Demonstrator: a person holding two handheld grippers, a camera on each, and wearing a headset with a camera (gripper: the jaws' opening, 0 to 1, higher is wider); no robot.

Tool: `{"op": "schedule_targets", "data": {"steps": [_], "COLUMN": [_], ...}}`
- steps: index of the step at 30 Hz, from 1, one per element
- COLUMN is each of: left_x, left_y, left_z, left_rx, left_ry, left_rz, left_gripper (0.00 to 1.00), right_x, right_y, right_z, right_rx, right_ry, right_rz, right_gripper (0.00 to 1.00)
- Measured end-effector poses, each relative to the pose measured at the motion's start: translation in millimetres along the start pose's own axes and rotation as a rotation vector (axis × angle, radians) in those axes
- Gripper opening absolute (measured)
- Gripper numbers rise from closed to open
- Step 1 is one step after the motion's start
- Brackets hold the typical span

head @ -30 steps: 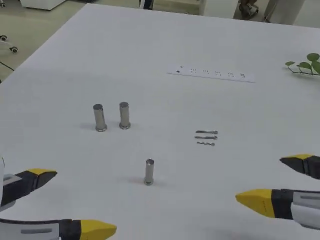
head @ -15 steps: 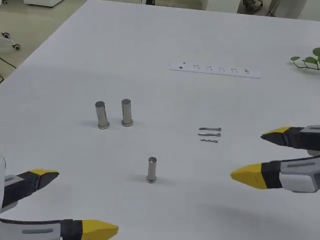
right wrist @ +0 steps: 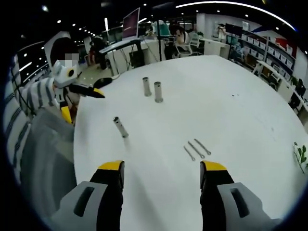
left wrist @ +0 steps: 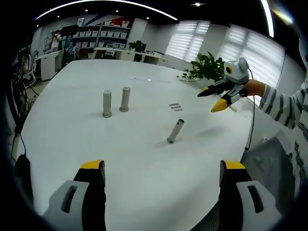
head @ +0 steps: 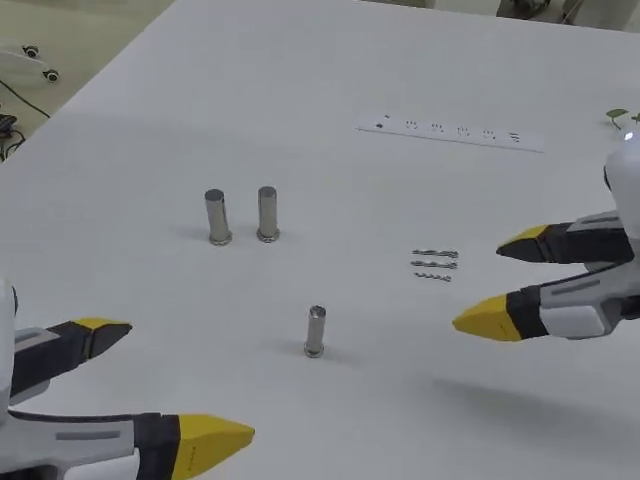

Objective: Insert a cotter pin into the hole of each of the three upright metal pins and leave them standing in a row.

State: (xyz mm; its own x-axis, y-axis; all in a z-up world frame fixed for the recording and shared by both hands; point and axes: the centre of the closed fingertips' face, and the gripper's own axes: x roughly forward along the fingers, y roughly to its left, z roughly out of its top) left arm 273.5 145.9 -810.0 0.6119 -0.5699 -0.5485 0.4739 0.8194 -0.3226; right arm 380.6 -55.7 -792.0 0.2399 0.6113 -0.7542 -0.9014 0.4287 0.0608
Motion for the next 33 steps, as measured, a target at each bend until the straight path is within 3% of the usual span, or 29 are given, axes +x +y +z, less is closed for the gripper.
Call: {"op": "schedule_targets", "data": {"steps": [5,15,19,28,33], "left_x": [-1.1,-1.0,-2.1,-0.7,0.6], "left_y": [1.4,4.0,4.0,-4.8,-9.4], "left_z": [-0.4,-4.1,-1.0,2.8,0.1], "left_rx": [-0.006,-0.027,0.0,0.007,-0.003], "left_ry": [-0.001,-0.002,-0.013,-0.02,-0.008], "left_rz": [0.007,0.018,0.024,-0.01,-0.028], "left_gripper": [0.99,0.97,0.98,0.99,0.99], "right_x": [3.7,18.1,28.5,46.3,51.5], "right_y": [-3.9,-8.9,-4.8,-5.0,-15.1], "right_z": [-1.0,-12.5,-15.3,-15.3,-19.0], "right_rx": [-0.044,-0.127,-0.096,-0.082,-0.138], "right_ry": [0.044,0.17,0.175,0.17,0.216], "right_rz": [0.024,0.093,0.149,0.201,0.181], "right_gripper": [0.65,0.53,0.49,0.45,0.43]}}
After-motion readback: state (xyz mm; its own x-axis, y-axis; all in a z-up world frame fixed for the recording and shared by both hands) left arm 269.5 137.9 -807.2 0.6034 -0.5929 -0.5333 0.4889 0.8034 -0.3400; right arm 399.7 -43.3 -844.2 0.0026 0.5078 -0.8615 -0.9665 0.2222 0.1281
